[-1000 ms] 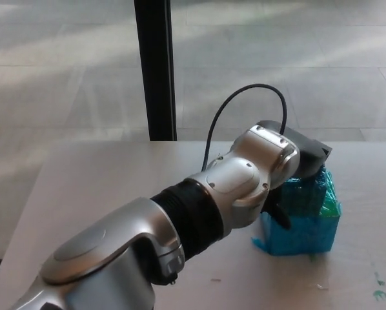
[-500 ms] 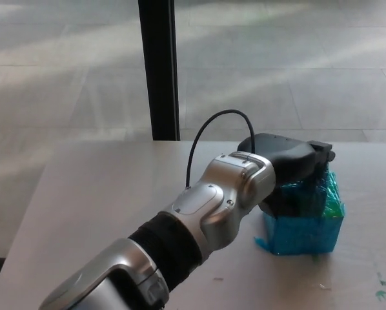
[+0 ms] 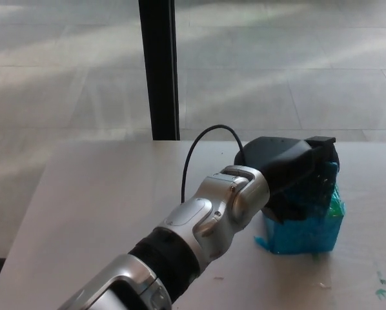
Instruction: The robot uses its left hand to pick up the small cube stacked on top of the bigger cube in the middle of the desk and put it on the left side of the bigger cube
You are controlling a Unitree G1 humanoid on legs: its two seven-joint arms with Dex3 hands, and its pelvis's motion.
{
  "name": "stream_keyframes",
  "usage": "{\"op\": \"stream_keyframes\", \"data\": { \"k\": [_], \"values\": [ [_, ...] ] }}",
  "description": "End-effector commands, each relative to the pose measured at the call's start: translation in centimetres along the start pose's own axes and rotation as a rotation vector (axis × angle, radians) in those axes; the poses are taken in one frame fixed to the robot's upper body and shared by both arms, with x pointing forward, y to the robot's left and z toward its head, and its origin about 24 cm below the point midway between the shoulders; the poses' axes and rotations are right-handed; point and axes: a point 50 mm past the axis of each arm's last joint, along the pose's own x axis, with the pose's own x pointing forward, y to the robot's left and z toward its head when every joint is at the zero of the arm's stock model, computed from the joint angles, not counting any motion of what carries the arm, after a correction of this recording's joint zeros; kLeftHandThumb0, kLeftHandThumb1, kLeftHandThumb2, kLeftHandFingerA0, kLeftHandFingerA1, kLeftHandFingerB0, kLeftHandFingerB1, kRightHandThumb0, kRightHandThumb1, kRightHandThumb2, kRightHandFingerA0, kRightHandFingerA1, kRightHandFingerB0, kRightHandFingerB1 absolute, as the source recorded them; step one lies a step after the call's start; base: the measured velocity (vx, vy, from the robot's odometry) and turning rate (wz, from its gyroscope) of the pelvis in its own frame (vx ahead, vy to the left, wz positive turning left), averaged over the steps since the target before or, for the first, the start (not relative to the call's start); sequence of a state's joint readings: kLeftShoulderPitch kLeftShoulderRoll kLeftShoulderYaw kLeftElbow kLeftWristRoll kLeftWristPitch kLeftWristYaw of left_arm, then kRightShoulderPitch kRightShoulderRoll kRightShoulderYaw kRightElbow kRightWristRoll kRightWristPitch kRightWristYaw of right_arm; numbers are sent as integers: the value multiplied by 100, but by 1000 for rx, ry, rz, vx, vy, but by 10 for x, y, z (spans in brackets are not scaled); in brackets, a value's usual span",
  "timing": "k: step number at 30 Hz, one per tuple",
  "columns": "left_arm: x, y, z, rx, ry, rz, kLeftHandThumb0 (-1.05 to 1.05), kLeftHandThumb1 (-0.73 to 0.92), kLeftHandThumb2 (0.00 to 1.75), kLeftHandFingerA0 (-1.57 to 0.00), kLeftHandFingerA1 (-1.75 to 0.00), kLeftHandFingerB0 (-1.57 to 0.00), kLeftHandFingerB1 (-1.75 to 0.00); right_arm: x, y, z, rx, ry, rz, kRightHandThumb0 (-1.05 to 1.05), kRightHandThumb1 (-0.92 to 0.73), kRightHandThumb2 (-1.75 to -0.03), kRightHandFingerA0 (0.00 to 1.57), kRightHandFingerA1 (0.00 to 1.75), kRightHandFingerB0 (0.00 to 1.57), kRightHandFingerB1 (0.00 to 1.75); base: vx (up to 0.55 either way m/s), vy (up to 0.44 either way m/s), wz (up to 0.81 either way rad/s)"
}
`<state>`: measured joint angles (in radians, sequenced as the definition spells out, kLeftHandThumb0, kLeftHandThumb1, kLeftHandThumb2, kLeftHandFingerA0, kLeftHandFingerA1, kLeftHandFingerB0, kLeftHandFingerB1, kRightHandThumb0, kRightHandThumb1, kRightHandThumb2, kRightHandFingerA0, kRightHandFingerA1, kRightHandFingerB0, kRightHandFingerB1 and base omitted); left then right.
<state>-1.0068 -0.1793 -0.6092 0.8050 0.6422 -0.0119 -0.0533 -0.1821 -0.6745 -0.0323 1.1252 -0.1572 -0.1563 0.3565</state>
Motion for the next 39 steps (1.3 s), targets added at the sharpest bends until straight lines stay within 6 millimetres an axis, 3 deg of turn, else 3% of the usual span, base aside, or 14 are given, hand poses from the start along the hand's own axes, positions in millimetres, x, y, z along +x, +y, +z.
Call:
{"op": "stream_keyframes", "data": {
  "k": [1,3,8,10,19,21,23,25,28,31,34,36,37,39],
  "values": [
    [-1,-10,-6,6,27,-22,-12,57,81,-88,-169,-73,-117,-1,-15,14,-7,-58,-61,-58,-46,-90,87,96,74,72,0,0,0],
    [0,-7,-8,0,46,-30,-22,57,85,-79,-175,-59,-160,-2,-15,12,-14,-49,-61,-60,-47,-89,87,97,72,73,0,0,0],
    [3,18,-12,73,48,43,-20,58,76,-78,-175,-60,-157,-3,-14,10,-21,-53,-53,-61,-49,-87,89,97,71,73,0,0,0],
    [3,39,-14,120,37,90,-16,66,69,-80,-165,-67,-105,-3,-14,7,-21,-44,-56,-61,-50,-87,87,96,71,73,0,0,0],
    [-4,87,-27,103,69,174,-15,56,95,-79,-175,-62,-162,-4,-12,1,-22,-20,-53,-66,-50,-83,87,95,71,74,0,0,0],
    [-6,101,-29,78,92,183,-17,57,92,-75,-140,-67,-80,-4,-11,1,-32,-17,-47,-66,-52,-82,85,94,68,73,0,0,0],
    [-8,109,-30,59,96,200,-17,56,87,-77,-131,-71,-68,-4,-10,0,-31,-14,-46,-67,-52,-80,85,94,67,73,0,0,0],
    [-12,124,-31,37,112,209,-19,56,81,-75,-156,-73,-113,-4,-10,0,-21,-11,-47,-70,-51,-78,84,95,64,75,0,0,0],
    [-20,138,-33,18,100,210,-17,60,93,-76,-100,-69,-69,-5,-11,0,-4,-19,-36,-68,-49,-76,79,96,60,76,0,0,0],
    [-25,139,-37,20,102,189,-21,61,84,-75,-103,-65,-61,-5,-12,0,1,-21,-37,-70,-50,-76,79,95,62,76,0,0,0],
    [-38,125,-57,-3,147,122,-22,61,93,-81,-130,-77,-82,-7,-12,-2,-8,-15,-45,-70,-50,-73,76,94,62,75,0,0,0],
    [-50,109,-78,-17,203,50,-18,57,92,-86,-175,-78,-155,-7,-12,-3,-3,-14,-48,-71,-50,-72,76,96,61,75,0,0,0],
    [-54,105,-84,-29,222,36,-18,60,87,-71,-115,-73,-87,-7,-12,-3,0,-14,-46,-70,-49,-73,76,95,61,75,0,0,0],
    [-62,93,-97,-67,266,7,-17,57,97,-75,-162,-74,-139,-7,-12,-3,-8,-18,-46,-72,-49,-73,75,95,60,76,0,0,0]
  ]
}}
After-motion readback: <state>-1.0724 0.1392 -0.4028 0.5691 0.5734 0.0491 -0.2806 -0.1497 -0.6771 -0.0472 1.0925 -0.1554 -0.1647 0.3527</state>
